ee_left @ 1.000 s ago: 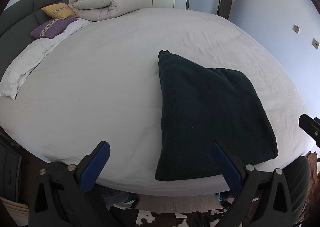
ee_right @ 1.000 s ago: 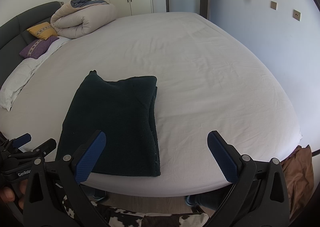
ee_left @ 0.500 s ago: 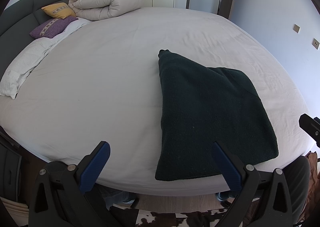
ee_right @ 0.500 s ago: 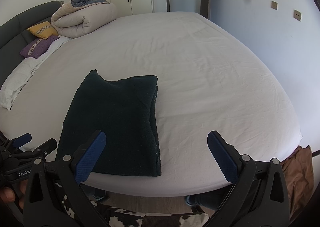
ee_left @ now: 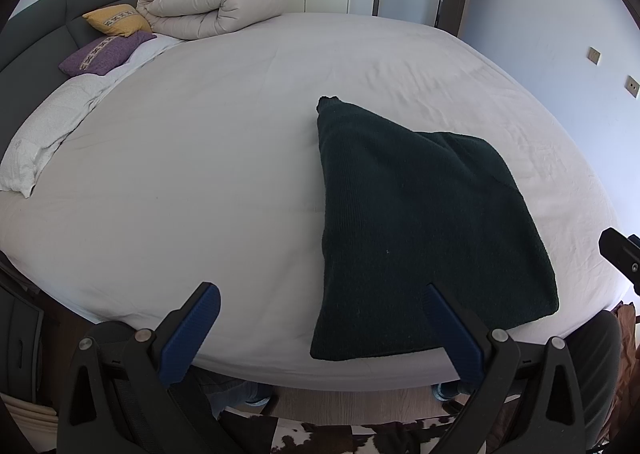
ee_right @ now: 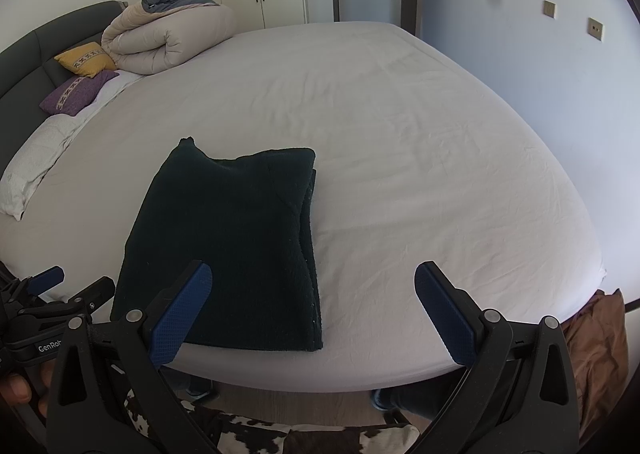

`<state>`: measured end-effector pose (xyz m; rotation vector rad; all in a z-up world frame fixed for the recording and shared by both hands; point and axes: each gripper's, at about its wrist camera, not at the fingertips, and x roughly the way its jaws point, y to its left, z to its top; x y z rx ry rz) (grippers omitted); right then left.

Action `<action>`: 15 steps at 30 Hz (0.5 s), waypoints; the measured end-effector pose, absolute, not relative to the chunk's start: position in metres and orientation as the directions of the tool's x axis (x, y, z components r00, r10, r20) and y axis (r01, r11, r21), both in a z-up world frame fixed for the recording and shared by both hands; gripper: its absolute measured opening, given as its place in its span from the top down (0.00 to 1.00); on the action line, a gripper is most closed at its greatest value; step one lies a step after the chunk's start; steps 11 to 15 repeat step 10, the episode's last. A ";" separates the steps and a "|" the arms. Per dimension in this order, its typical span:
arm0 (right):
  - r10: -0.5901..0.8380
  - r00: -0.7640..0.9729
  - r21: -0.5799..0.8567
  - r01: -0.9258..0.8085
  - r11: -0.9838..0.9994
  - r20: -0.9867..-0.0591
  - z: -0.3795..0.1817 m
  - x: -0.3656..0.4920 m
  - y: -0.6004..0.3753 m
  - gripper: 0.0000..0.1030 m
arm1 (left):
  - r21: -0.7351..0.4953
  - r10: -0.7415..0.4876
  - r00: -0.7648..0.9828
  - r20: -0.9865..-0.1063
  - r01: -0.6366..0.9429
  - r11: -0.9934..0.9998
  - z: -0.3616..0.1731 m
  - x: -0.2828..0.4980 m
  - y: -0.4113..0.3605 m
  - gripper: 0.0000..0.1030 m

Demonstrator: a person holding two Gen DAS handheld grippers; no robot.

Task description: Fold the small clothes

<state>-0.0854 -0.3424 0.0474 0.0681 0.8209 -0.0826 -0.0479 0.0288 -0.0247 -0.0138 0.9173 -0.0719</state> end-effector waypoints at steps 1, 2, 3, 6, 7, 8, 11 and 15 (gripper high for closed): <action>-0.046 0.678 0.029 0.099 0.995 -0.733 0.047 -0.085 -0.343 0.00 | -0.044 -0.069 0.604 -0.794 0.056 0.997 -0.025 -0.048 0.029 0.00; -0.046 0.678 0.029 0.099 0.995 -0.733 0.047 -0.086 -0.342 0.00 | -0.043 -0.068 0.604 -0.794 0.055 0.998 -0.026 -0.049 0.029 0.00; -0.046 0.679 0.028 0.099 0.995 -0.733 0.047 -0.085 -0.343 0.00 | -0.041 -0.066 0.604 -0.794 0.055 0.998 -0.026 -0.048 0.030 0.00; -0.044 0.678 0.031 0.098 0.995 -0.734 0.046 -0.085 -0.343 0.00 | -0.041 -0.066 0.604 -0.794 0.055 0.998 -0.027 -0.048 0.031 0.00; -0.043 0.677 0.032 0.098 0.995 -0.734 0.046 -0.085 -0.342 0.00 | -0.042 -0.068 0.605 -0.794 0.057 0.998 -0.027 -0.049 0.031 0.00; -0.043 0.677 0.032 0.098 0.995 -0.734 0.046 -0.086 -0.342 0.00 | -0.041 -0.069 0.608 -0.791 0.061 0.997 -0.027 -0.049 0.031 0.00; -0.044 0.678 0.031 0.098 0.995 -0.734 0.046 -0.085 -0.343 0.00 | -0.035 -0.066 0.613 -0.787 0.063 0.997 -0.026 -0.049 0.031 0.00; -0.044 0.678 0.031 0.098 0.995 -0.734 0.046 -0.085 -0.343 0.00 | -0.035 -0.066 0.613 -0.787 0.063 0.997 -0.026 -0.049 0.031 0.00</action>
